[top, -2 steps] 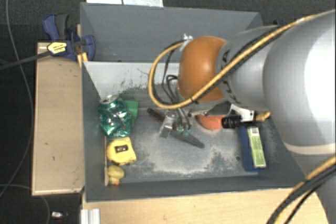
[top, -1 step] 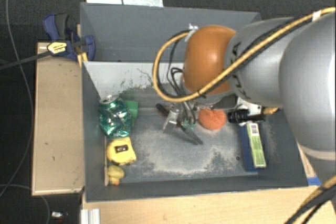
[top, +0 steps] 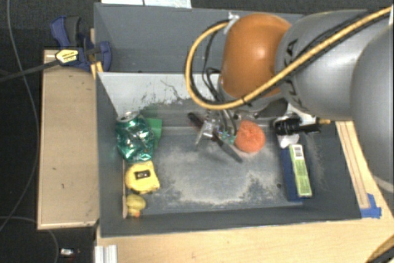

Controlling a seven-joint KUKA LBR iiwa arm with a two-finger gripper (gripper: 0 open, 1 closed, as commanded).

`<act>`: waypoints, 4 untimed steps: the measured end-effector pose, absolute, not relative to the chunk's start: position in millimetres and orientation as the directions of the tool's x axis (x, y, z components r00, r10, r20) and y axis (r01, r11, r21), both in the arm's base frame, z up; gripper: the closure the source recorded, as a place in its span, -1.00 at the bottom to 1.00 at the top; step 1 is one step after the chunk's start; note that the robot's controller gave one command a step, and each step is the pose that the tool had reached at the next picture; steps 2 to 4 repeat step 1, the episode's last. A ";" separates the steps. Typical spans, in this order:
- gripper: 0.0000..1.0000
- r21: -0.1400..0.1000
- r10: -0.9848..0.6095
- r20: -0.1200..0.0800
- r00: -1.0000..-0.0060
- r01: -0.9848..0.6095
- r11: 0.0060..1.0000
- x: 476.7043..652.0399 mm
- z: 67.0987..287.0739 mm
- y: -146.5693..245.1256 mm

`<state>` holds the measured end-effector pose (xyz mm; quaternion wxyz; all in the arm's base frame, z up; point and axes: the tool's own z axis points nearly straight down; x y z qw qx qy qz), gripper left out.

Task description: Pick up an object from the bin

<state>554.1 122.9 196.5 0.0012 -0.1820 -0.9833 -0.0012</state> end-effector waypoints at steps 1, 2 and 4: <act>1.00 0.004 0.357 -0.001 -0.934 0.357 0.934 554.9 238.9 123.2; 1.00 0.004 0.357 -0.001 -0.934 0.357 0.934 554.9 238.9 123.2; 1.00 0.004 0.357 -0.001 -0.934 0.357 0.934 554.9 238.9 123.2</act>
Offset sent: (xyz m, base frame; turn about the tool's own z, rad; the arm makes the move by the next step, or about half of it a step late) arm 0.0007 0.0001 0.0516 -0.0007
